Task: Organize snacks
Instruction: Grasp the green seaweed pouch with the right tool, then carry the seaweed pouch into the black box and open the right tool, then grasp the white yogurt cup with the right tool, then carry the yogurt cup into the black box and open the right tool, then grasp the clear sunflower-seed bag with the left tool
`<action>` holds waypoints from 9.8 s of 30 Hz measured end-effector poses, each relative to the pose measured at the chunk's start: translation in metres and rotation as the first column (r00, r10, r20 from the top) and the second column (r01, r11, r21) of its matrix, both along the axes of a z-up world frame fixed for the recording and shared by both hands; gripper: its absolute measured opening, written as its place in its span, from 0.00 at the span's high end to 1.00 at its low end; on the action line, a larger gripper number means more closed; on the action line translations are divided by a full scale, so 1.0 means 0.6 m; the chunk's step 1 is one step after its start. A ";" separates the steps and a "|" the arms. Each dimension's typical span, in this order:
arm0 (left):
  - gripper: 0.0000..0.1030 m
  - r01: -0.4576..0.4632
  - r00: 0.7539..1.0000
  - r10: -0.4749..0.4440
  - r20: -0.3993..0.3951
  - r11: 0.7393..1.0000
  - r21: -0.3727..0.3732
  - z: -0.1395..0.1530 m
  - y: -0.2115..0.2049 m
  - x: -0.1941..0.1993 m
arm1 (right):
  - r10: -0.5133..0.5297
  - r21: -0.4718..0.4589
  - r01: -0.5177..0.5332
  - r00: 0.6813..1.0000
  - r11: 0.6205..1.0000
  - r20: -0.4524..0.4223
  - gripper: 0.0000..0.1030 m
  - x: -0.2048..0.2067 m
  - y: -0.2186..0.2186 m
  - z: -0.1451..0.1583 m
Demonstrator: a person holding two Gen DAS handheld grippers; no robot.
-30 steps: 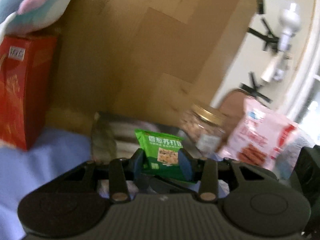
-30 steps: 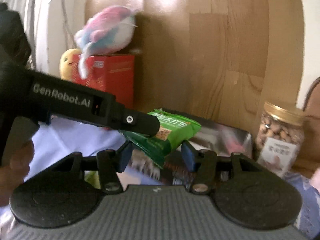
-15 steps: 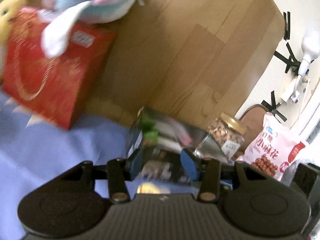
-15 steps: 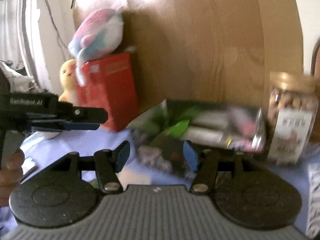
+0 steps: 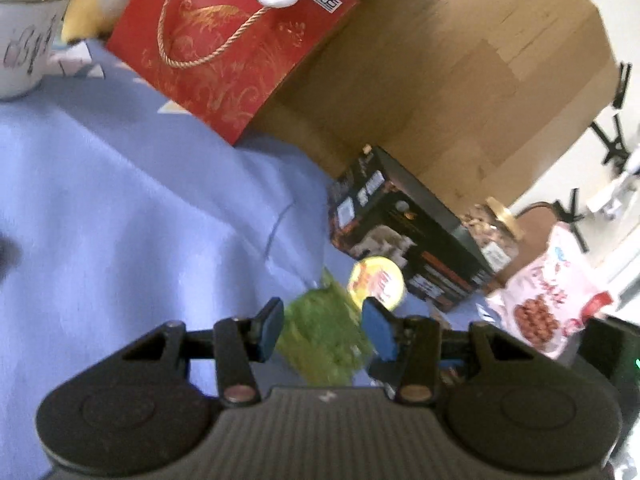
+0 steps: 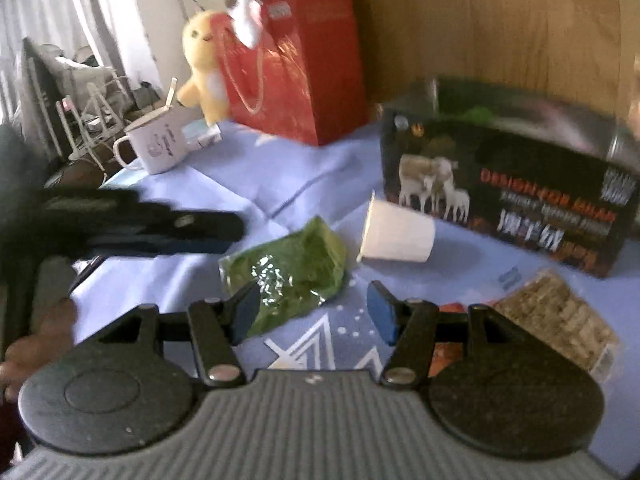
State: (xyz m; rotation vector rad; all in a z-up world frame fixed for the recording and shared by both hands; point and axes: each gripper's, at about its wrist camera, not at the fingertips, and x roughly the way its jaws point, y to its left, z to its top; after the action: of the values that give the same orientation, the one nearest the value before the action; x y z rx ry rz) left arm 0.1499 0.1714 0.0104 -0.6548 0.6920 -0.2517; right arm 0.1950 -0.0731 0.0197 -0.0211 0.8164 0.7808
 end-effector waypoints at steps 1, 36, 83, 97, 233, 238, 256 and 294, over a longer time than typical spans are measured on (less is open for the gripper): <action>0.59 0.009 1.000 -0.009 0.003 1.000 -0.012 -0.003 0.001 -0.007 | -0.010 0.023 0.011 0.999 1.000 -0.041 0.42 0.012 -0.003 -0.002; 0.40 0.288 0.956 -0.276 0.099 0.947 -0.144 0.015 -0.121 0.000 | -0.023 0.623 0.371 0.870 0.689 -0.493 0.83 0.003 -0.190 -0.016; 0.45 0.129 0.940 -0.133 0.313 0.991 0.034 0.094 -0.146 0.139 | -0.465 0.267 0.422 0.877 0.866 0.121 0.37 -0.012 -0.198 0.051; 0.39 -0.056 0.972 0.056 0.229 0.998 -0.009 0.057 -0.055 0.053 | -0.143 -0.104 0.160 0.977 0.982 0.157 0.14 0.008 -0.009 0.028; 0.61 0.305 0.951 -0.296 -0.087 0.943 0.131 -0.002 -0.261 0.128 | -0.239 0.303 0.299 0.946 0.905 -0.220 0.46 0.028 -0.293 -0.030; 0.65 0.299 0.953 -0.291 -0.084 0.946 0.125 0.000 -0.239 0.047 | -0.185 0.321 0.255 0.955 0.912 -0.234 0.46 0.026 -0.287 -0.029; 0.33 0.141 0.982 -0.145 -0.122 0.989 -0.039 0.002 -0.159 0.058 | -0.154 0.413 0.284 0.935 0.865 -0.321 0.48 0.019 -0.317 -0.021; 0.04 0.190 0.979 -0.198 -0.058 0.975 -0.111 -0.010 -0.157 0.056 | -0.184 0.426 0.388 0.876 0.818 -0.445 0.96 0.036 -0.316 -0.055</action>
State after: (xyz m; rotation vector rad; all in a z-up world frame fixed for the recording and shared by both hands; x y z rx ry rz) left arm 0.1834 0.0772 0.0047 -0.6992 0.8139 -0.4505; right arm 0.2165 -0.2624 -0.0132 0.7419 0.9354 0.6905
